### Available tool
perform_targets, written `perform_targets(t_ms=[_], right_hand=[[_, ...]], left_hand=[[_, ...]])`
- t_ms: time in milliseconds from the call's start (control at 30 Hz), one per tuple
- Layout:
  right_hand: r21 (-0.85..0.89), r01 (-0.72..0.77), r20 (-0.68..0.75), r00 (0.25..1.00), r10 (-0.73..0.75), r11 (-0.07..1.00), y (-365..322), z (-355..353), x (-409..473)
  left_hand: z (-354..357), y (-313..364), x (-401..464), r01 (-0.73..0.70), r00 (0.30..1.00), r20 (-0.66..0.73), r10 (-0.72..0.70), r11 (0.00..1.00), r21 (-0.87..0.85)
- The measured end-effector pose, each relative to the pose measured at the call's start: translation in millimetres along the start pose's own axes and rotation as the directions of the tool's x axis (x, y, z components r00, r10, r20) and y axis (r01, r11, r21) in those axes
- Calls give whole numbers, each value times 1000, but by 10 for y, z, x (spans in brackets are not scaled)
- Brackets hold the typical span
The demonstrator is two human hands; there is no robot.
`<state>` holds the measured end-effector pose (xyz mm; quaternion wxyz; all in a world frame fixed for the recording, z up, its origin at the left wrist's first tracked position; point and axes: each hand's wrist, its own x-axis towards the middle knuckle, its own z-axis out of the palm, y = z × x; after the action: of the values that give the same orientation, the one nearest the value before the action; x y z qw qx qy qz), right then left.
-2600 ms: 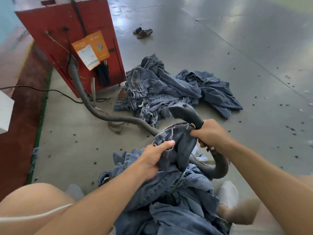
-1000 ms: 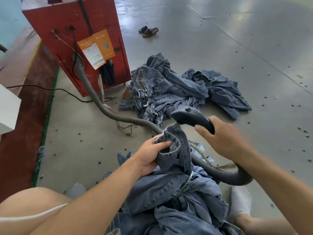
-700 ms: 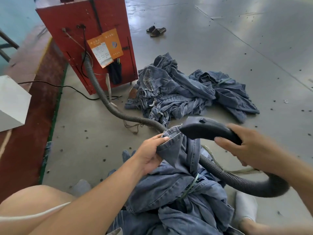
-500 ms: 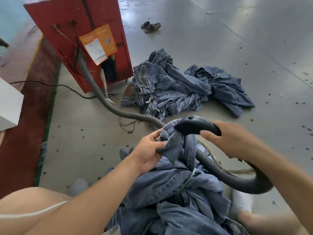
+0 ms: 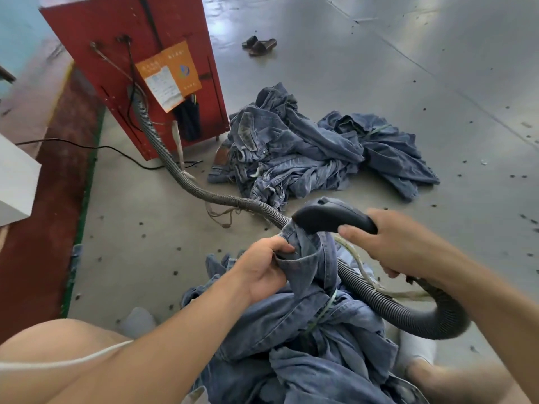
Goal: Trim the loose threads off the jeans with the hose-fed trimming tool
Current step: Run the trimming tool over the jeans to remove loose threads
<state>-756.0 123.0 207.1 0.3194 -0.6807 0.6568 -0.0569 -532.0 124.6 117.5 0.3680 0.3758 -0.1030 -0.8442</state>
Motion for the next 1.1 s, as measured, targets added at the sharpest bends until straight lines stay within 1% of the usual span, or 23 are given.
perform_targets(t_ms=[67,100,167,200,233,267,300,333,367,400,433,467,533,600,700,733,767,833,867,933,967,1000,1100], right_hand=[[-54,-51,-86,995,46,997,-20,7,112],[-35,-74,-142,988,68,997,3,-22,161],[104,-76,-212,972,97,992,102,-131,203],[183,-60,-210,973,99,981,158,-190,193],[226,-43,-182,979,86,973,202,-226,170],[223,-28,-143,988,61,975,230,-234,141],[176,-13,-103,994,31,984,246,-216,112],[95,9,-72,997,-3,995,250,-182,95],[-2,37,-46,998,-37,999,244,-134,85],[-96,66,-17,998,-68,993,231,-84,86],[-172,92,15,996,-91,981,213,-35,92],[-224,110,40,994,-104,968,188,10,103],[-268,120,38,993,-114,956,141,83,127],[-225,100,-33,993,-110,969,120,111,160],[-101,43,-160,985,-59,994,136,49,190],[-64,25,-189,981,-37,998,148,6,184],[-25,14,-209,978,-19,1000,167,-35,172],[40,15,-207,978,-6,999,208,-87,142],[49,21,-195,981,-11,999,222,-96,129],[42,34,-177,984,-26,999,231,-98,99],[45,41,-171,985,-33,998,230,-102,85],[56,51,-166,985,-41,997,230,-110,69],[84,96,-145,986,-83,992,243,-163,23]], left_hand=[[-25,1,-10,53,998,17,-53,999,4],[-48,12,-11,65,998,2,-65,998,-5],[-61,55,-10,47,999,-25,-48,998,-35],[-83,79,4,23,998,-57,-21,999,38],[-117,109,11,-6,996,-91,25,979,205],[-156,132,16,-14,989,-128,77,904,428],[-192,138,30,-1,979,-157,132,767,642],[-200,118,39,-10,968,-151,201,632,775],[-196,77,57,-32,956,-136,260,552,833],[-191,46,84,-57,945,-125,302,528,847],[-180,45,101,-80,941,-128,315,571,817],[-144,78,96,-86,947,-147,286,664,743],[-137,147,83,-73,977,-134,169,845,530],[-145,214,35,-57,988,-106,114,900,433],[-130,217,-22,-67,996,-32,88,908,413],[-128,201,-24,-73,996,-19,92,882,465],[-128,195,-28,-83,993,-26,118,823,562],[-123,201,-14,-89,970,-76,230,629,772],[-118,190,-5,-113,946,-69,316,521,846],[-137,161,31,-144,891,-30,453,346,927],[-139,171,31,-161,875,-16,483,323,933],[-135,207,18,-176,881,-24,473,374,911],[-124,350,-43,-155,961,-68,268,727,669]])
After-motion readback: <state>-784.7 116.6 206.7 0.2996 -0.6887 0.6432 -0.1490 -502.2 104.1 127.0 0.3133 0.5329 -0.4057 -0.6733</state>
